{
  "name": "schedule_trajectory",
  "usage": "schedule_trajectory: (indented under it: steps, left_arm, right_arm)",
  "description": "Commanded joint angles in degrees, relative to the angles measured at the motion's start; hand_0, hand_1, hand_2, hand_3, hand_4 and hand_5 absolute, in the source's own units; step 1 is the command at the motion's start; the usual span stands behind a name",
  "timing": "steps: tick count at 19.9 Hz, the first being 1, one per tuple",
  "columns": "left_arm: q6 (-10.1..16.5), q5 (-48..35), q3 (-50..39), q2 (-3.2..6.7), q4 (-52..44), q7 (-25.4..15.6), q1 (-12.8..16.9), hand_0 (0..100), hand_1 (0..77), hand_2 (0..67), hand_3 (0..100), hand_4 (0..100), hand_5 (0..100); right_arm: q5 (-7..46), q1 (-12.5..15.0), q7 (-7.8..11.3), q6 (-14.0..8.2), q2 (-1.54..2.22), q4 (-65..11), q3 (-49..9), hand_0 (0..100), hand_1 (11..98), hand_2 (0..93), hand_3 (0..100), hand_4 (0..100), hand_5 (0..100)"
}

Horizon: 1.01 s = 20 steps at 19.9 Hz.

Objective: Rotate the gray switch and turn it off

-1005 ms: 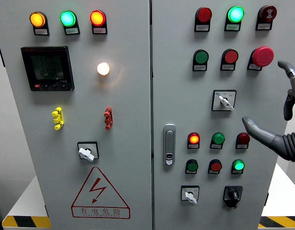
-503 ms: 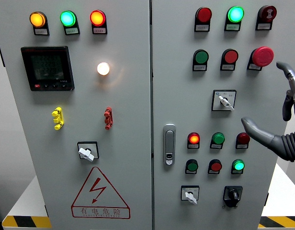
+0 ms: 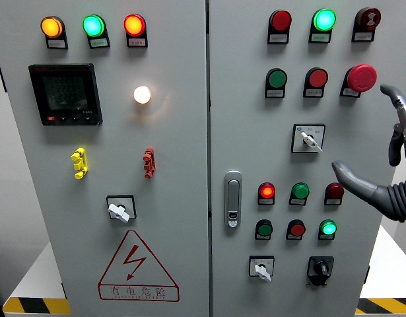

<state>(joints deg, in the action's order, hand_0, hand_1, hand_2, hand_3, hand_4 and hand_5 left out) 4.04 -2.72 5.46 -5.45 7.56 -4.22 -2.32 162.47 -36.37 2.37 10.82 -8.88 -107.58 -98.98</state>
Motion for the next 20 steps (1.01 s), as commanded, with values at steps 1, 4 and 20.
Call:
schedule_trajectory:
  steps: [1,4,20]
  left_arm:
    - [0.0,0.0,0.0,0.0,0.0,0.0,-0.1,85,0.0,13.4,19,8,11]
    - [0.0,0.0,0.0,0.0,0.0,0.0,0.0,85,0.0,13.4,19,8,11]
    - [0.0,0.0,0.0,0.0,0.0,0.0,0.0,85,0.0,13.4,19,8,11]
  right_arm:
    - [0.0,0.0,0.01,0.1,0.01,0.2,0.0,0,34.6,16.8,94,99,100]
    - [0.0,-0.1,-0.43,-0.1,0.01,0.7,0.0,0,34.5,17.3,94,99,100]
    - [-0.5,-4.1,-7.02,-0.6,0.09,8.6,3.3,0,30.4,52.6,90,99,100]
